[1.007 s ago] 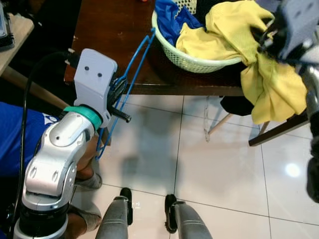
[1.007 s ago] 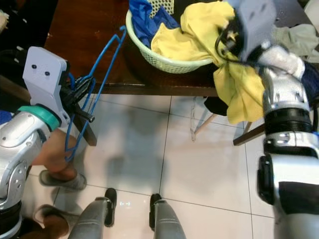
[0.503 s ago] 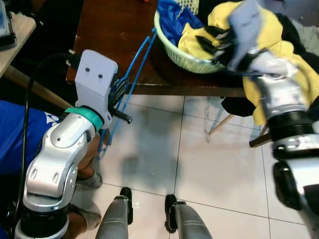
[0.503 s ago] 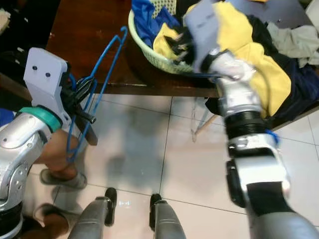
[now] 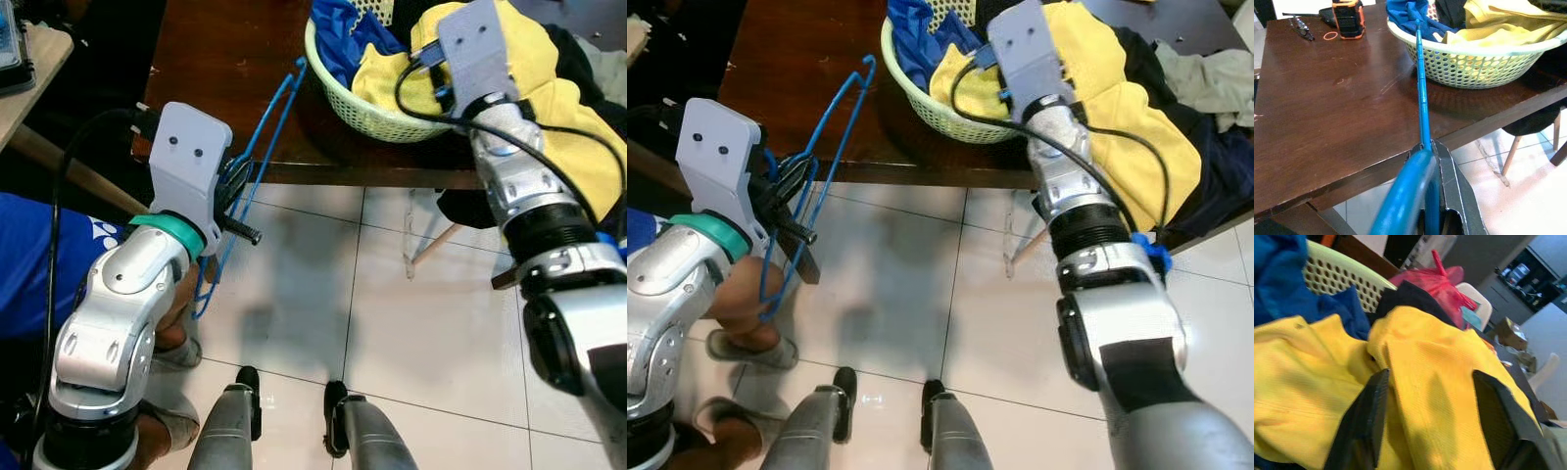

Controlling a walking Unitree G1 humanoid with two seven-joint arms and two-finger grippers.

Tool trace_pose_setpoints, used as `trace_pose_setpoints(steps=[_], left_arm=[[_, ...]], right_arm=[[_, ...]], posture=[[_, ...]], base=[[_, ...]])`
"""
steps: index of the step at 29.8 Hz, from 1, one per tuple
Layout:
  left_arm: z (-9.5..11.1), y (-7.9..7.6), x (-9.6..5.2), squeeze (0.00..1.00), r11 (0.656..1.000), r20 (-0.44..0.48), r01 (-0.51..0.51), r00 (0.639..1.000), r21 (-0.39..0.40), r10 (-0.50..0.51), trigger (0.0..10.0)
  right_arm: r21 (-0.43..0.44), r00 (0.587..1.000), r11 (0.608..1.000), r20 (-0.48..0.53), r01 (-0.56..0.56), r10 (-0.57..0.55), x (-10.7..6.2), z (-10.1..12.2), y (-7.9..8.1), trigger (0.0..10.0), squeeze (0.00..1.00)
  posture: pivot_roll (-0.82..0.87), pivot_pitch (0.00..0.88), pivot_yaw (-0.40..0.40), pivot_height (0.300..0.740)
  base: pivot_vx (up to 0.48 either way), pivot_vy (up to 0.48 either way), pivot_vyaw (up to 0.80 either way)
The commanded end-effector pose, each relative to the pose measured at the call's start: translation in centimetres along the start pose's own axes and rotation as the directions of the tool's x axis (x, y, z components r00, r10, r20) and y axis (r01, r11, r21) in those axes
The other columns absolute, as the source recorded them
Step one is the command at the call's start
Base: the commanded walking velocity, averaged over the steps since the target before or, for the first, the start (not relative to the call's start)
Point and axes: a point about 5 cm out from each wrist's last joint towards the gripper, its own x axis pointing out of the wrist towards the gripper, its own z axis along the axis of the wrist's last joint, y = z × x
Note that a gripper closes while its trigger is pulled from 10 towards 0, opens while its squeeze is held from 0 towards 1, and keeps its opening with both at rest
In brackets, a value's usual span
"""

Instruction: Hang hanger

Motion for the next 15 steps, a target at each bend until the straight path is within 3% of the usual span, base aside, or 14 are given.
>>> trace_pose_setpoints(steps=[1, 3, 4, 10, 15], left_arm=[[0.1, -0.4, -0.2, 0.0, 1.0, 0.013, 0.015, 1.0, 0.003, -0.015, 10.0], [0.1, -0.4, -0.2, 0.0, 1.0, 0.013, 0.015, 1.0, 0.003, -0.015, 10.0], [0.1, -0.3, -0.2, 0.0, 1.0, 0.011, 0.014, 1.0, 0.004, -0.014, 10.0], [0.1, -0.4, -0.1, 0.0, 1.0, 0.01, 0.017, 1.0, 0.003, -0.017, 10.0], [0.1, -0.3, -0.1, 0.0, 1.0, 0.009, 0.016, 1.0, 0.006, -0.016, 10.0]], right_arm=[[-0.006, 1.0, 1.0, -0.015, 0.013, -0.013, -0.1, -0.5, -0.1, 10.0, 1.0], [-0.006, 1.0, 1.0, -0.015, 0.013, -0.013, -0.1, -0.5, -0.1, 10.0, 1.0], [-0.023, 0.999, 1.0, -0.03, 0.02, -0.021, -0.1, -0.9, -0.3, 10.0, 0.0], [-0.095, 0.998, 0.995, -0.063, -0.011, 0.005, -0.2, -1.7, -0.2, 10.0, 0.0], [-0.16, 0.995, 0.984, -0.073, -0.073, 0.062, 0.1, -0.9, 1.5, 10.0, 0.0]], posture=[[0.06, 0.242, -0.033, 0.74], [0.06, 0.242, -0.033, 0.74], [0.05, 0.245, -0.028, 0.74], [0.05, 0.246, -0.02, 0.74], [0.06, 0.249, -0.022, 0.74]], base=[[0.0, 0.0, 0.0], [0.0, 0.0, 0.0], [0.0, 0.0, 0.0], [0.0, 0.0, 0.0], [0.0, 0.0, 0.0]])
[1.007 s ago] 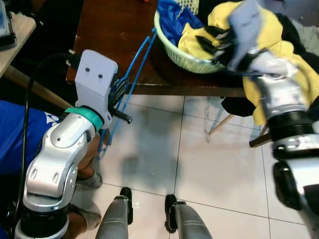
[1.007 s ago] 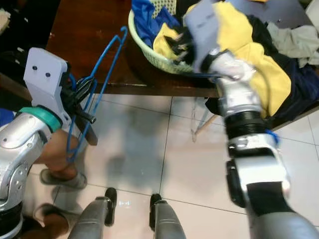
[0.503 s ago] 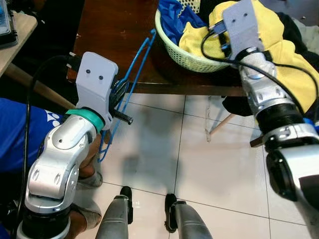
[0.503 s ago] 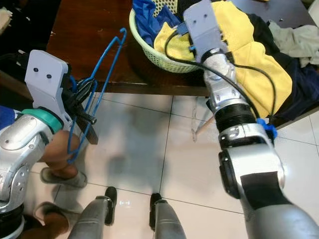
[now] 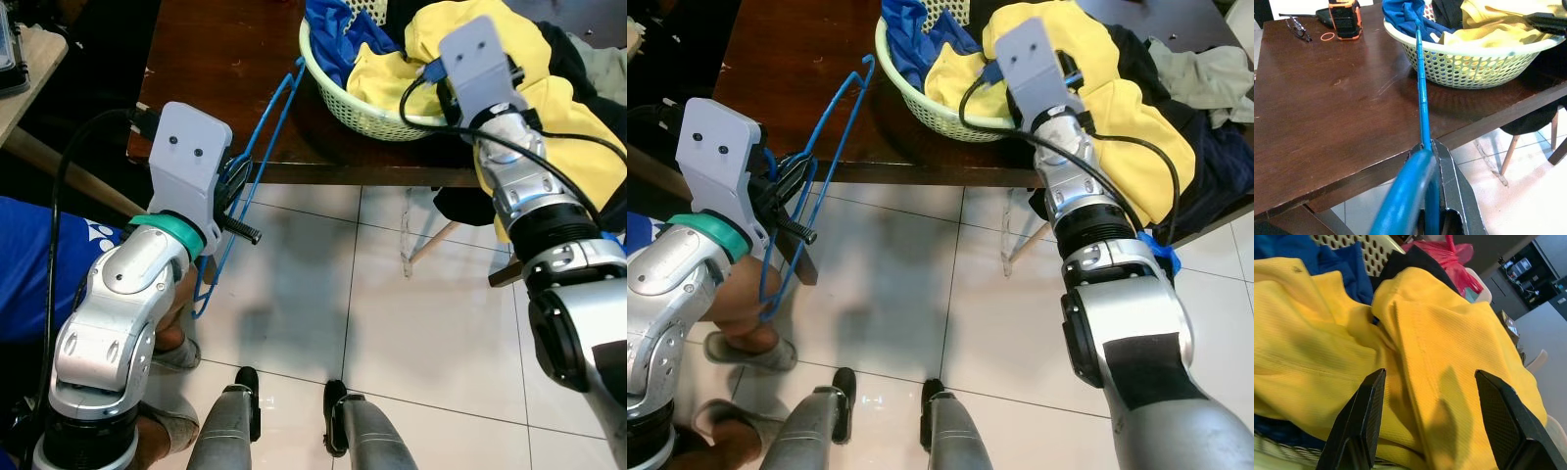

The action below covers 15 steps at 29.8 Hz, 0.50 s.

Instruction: Hang hanger

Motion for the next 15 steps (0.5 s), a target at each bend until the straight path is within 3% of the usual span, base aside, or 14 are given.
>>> trace_pose_setpoints(steps=[1, 6, 8, 15], left_arm=[[0.1, -0.3, -0.1, 0.0, 1.0, 0.008, 0.017, 1.0, 0.004, -0.017, 10.0], [0.1, -0.3, -0.2, 0.0, 1.0, 0.007, 0.014, 1.0, 0.005, -0.014, 10.0], [0.0, -0.2, -0.2, 0.0, 1.0, 0.004, 0.01, 1.0, 0.005, -0.01, 10.0], [0.0, -0.2, -0.2, 0.0, 1.0, 0.003, 0.006, 1.0, 0.002, -0.006, 10.0]], right_arm=[[-0.03, 1.0, 0.999, -0.007, -0.016, 0.016, 0.1, 0.3, 0.4, 10.0, 0.0], [-0.054, 1.0, 0.998, 0.006, -0.024, 0.024, 0.4, 1.2, 0.8, 10.0, 0.0], [-0.02, 0.999, 0.999, -0.015, -0.044, 0.044, 0.8, 2.2, 0.8, 10.0, 0.0], [-0.021, 0.995, 0.997, -0.065, -0.079, 0.078, 0.9, 1.6, 0.4, 10.0, 0.0]], posture=[[0.06, 0.249, -0.022, 0.74], [0.06, 0.249, -0.022, 0.74], [0.05, 0.246, -0.024, 0.74], [0.04, 0.247, -0.028, 0.74]], base=[[0.0, 0.0, 0.0], [0.0, 0.0, 0.0], [0.0, 0.0, 0.0], [0.0, 0.0, 0.0]])
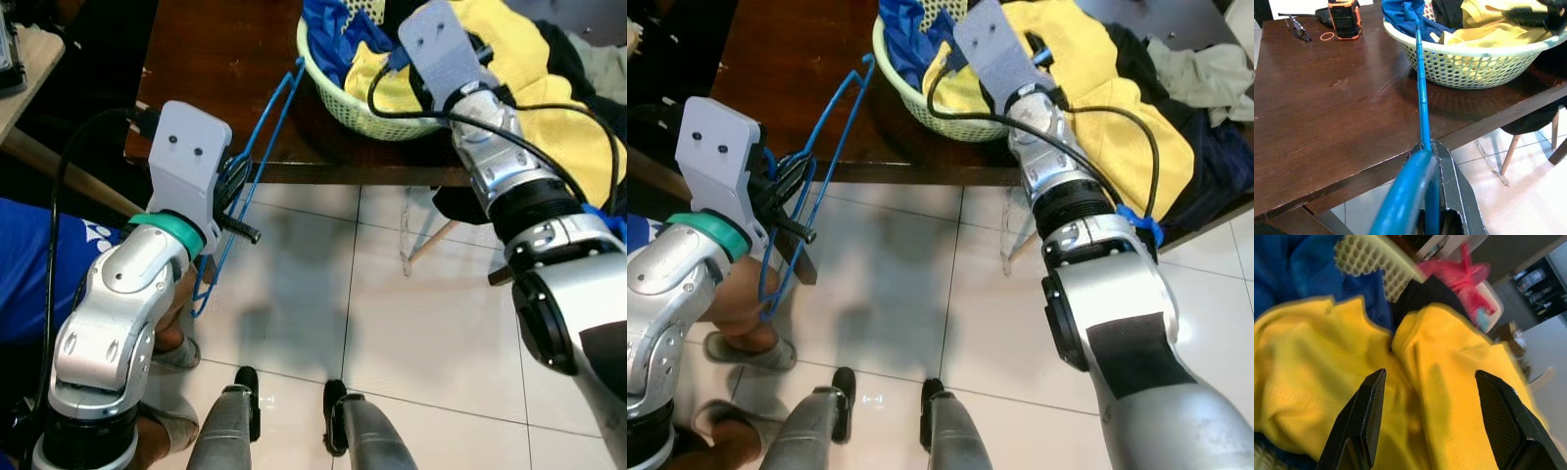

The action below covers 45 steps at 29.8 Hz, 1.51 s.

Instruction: Hang hanger

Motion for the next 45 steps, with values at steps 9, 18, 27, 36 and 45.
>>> trace_pose_setpoints(steps=[9, 18, 27, 36, 45], left_arm=[[-0.1, 0.2, -0.4, 0.0, 1.0, 0.0, -0.015, 1.0, 0.003, 0.015, 10.0], [-0.2, 0.1, -0.4, 0.0, 1.0, 0.0, -0.017, 1.0, -0.001, 0.017, 10.0], [-0.5, 0.5, -0.5, 0.0, 1.0, -0.003, -0.031, 1.0, 0.002, 0.031, 10.0], [-0.6, 0.5, -0.6, 0.0, 0.999, -0.003, -0.04, 0.999, 0.001, 0.04, 10.0], [-0.5, 0.5, -0.5, 0.0, 0.999, 0.006, -0.042, 0.999, -0.005, 0.042, 10.0]], right_arm=[[-0.132, 0.986, 0.984, -0.136, -0.116, 0.098, -0.6, -3.4, -2.5, 10.0, 0.0], [-0.183, 0.987, 0.981, -0.156, -0.071, 0.042, -0.8, -4.1, -3.7, 8.7, 0.0], [-0.19, 0.99, 0.979, -0.132, -0.079, 0.054, -0.7, -3.6, -3.2, 0.0, 0.0], [-0.149, 0.993, 0.987, -0.112, -0.055, 0.038, -0.6, -3.3, -3.3, 0.0, 0.0], [0.047, 0.998, 0.998, -0.055, 0.035, -0.033, -0.4, -2.3, -4.4, 0.0, 0.0]], posture=[[0.04, 0.243, -0.045, 0.74], [0.05, 0.233, -0.04, 0.74], [0.05, 0.225, -0.053, 0.74], [0.05, 0.216, -0.055, 0.74], [0.05, 0.214, -0.055, 0.74]], base=[[0.0, 0.0, 0.0], [0.0, 0.0, 0.0], [0.0, 0.0, 0.0], [0.0, 0.0, 0.0], [0.0, 0.0, 0.0]])
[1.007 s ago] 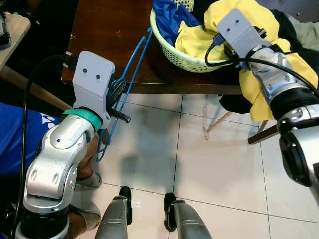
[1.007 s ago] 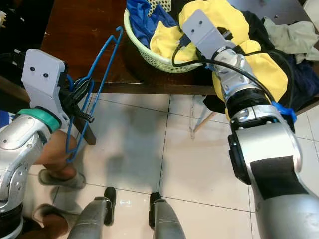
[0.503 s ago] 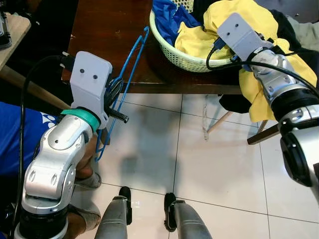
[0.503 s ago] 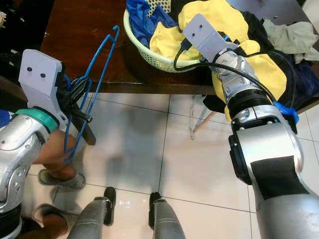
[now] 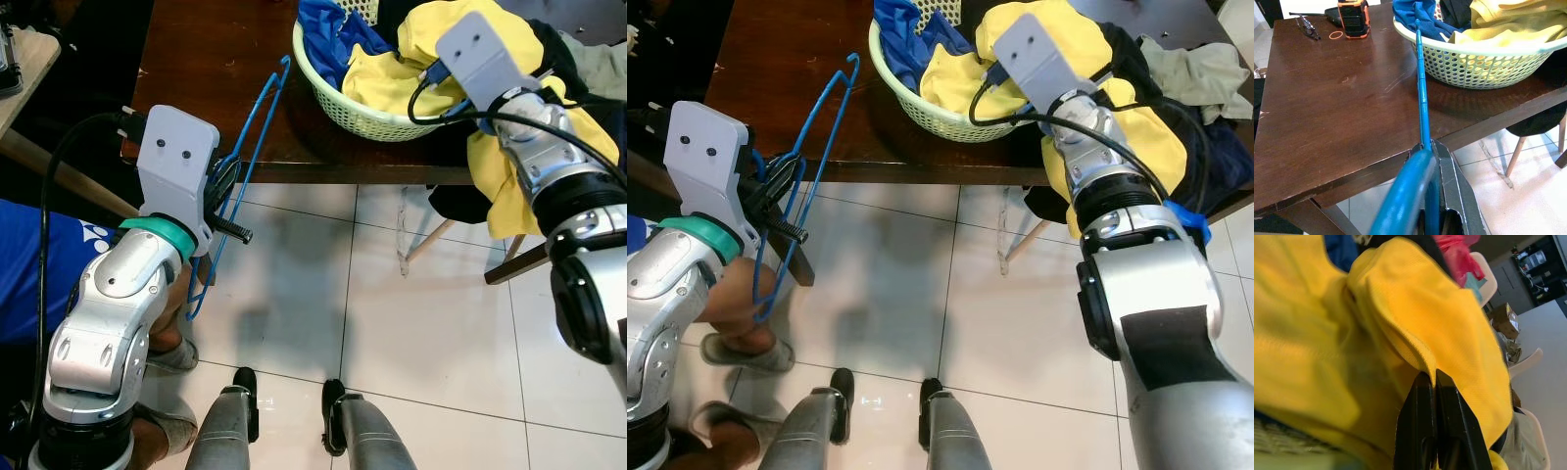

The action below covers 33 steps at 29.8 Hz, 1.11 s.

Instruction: Hang hanger

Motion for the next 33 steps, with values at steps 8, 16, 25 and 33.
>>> trace_pose_setpoints(steps=[8, 16, 25, 33], left_arm=[[0.4, -0.2, -0.1, 0.0, 1.0, 0.03, 0.002, 1.0, -0.009, -0.002, 10.0], [0.5, -0.2, 0.1, 0.0, 1.0, 0.03, 0.002, 1.0, -0.007, -0.002, 10.0], [0.6, -0.5, 0.4, 0.0, 1.0, 0.031, 0.023, 0.999, -0.007, -0.023, 10.0], [0.7, -0.4, 0.5, 0.0, 1.0, 0.036, 0.02, 0.999, -0.001, -0.02, 10.0]], right_arm=[[0.485, 0.916, 0.861, 0.255, 0.155, -0.309, -0.9, 5.1, -7.3, 0.0, 0.0], [0.668, 0.737, 0.699, 0.332, 0.257, -0.588, -4.5, 6.2, -15.5, 0.0, 0.0], [0.519, 0.722, 0.663, 0.12, 0.539, -0.681, -7.5, -2.5, -18.2, 10.0, 0.0], [0.262, 0.974, 0.942, 0.028, 0.208, -0.223, -4.0, -6.4, -8.3, 10.0, 0.0]], posture=[[0.06, 0.214, -0.051, 0.74], [0.05, 0.216, -0.043, 0.74], [0.03, 0.21, -0.024, 0.74], [0.04, 0.205, -0.029, 0.74]], base=[[0.0, 0.0, 0.0], [0.0, 0.0, 0.0], [0.0, 0.0, 0.0], [0.0, 0.0, 0.0]])
